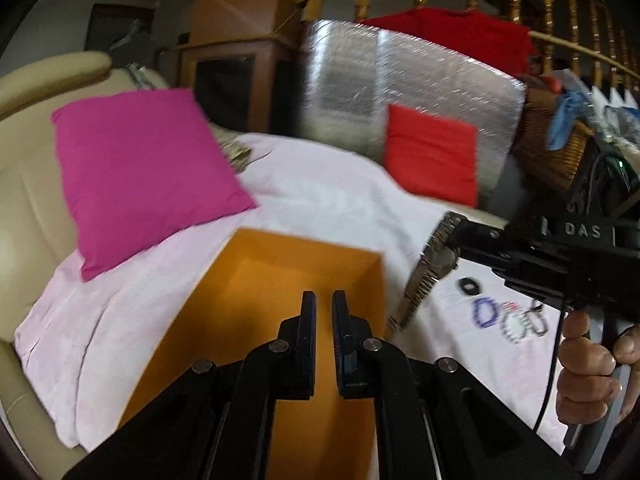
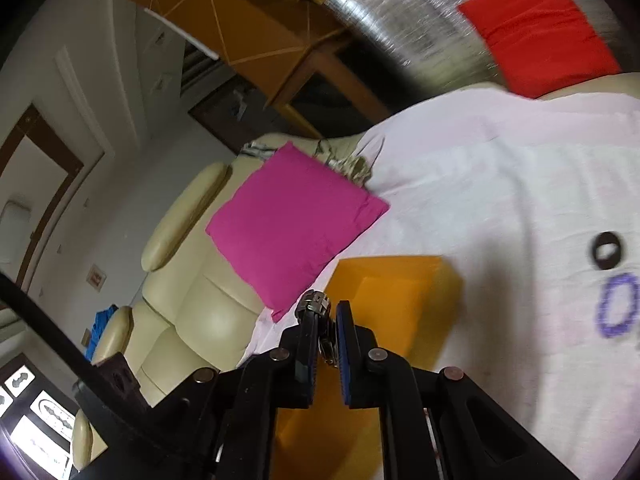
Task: Organize jewelry
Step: 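Carry the red bracelet into the orange box and open the left tool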
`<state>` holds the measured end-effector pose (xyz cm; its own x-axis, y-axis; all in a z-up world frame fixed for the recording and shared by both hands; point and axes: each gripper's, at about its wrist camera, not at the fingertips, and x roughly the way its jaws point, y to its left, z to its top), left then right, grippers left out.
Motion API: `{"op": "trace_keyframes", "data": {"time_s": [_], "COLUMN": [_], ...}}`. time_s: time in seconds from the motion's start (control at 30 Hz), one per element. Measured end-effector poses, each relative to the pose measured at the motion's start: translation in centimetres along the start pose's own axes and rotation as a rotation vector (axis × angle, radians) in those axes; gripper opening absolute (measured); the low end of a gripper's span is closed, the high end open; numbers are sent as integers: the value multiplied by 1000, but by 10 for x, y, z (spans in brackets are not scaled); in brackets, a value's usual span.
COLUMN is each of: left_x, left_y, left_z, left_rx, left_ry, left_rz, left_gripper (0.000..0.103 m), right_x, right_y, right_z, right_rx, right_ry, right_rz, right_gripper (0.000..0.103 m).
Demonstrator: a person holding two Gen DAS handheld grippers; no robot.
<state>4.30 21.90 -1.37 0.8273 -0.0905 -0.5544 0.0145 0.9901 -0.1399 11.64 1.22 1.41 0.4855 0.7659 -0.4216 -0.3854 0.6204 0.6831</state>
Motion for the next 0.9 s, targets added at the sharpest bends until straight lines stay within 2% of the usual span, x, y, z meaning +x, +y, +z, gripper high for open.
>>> {"op": "trace_keyframes", "data": {"time_s": [0.07, 0.2, 0.33, 0.43, 0.53, 0.6, 0.63, 0.67, 0.73, 0.8, 0.9], "left_x": [6, 10, 6, 3, 0, -1, 2, 2, 8, 13, 22], "left_y": [8, 8, -5, -30, -62, -74, -75, -72, -56, -43, -30], "left_z": [-3, -4, -2, -3, -7, -9, -7, -4, 2, 4, 3], "left_rx": [-17, -23, -3, 63, 153, 188, 179, 152, 38, -38, -67], "left_ry": [20, 38, 31, 32, 40, 33, 31, 31, 36, 33, 37], "left_rz": [9, 22, -29, -89, -168, -147, -126, -118, -94, -44, 53], "left_gripper": [8, 8, 8, 9, 14, 17, 17, 17, 18, 18, 18], "right_x": [24, 37, 12, -18, -55, -69, -72, -70, -59, -40, -2], "right_y": [1, -17, -41, -57, -70, -80, -86, -89, -89, -85, -74], "right_z": [-3, -5, -4, 0, -1, -4, -8, -12, -26, -40, -61], "right_rx": [9, 72, 85, 96, 63, 53, 61, 60, 41, 19, -50], "right_ry": [26, 66, 30, -2, -15, 42, 77, 107, 185, 245, 334], "right_rz": [-8, -42, -95, -143, -205, -240, -226, -208, -188, -176, -200], "right_gripper": [10, 15, 33, 35, 35, 35, 35, 35, 35, 35, 35]}}
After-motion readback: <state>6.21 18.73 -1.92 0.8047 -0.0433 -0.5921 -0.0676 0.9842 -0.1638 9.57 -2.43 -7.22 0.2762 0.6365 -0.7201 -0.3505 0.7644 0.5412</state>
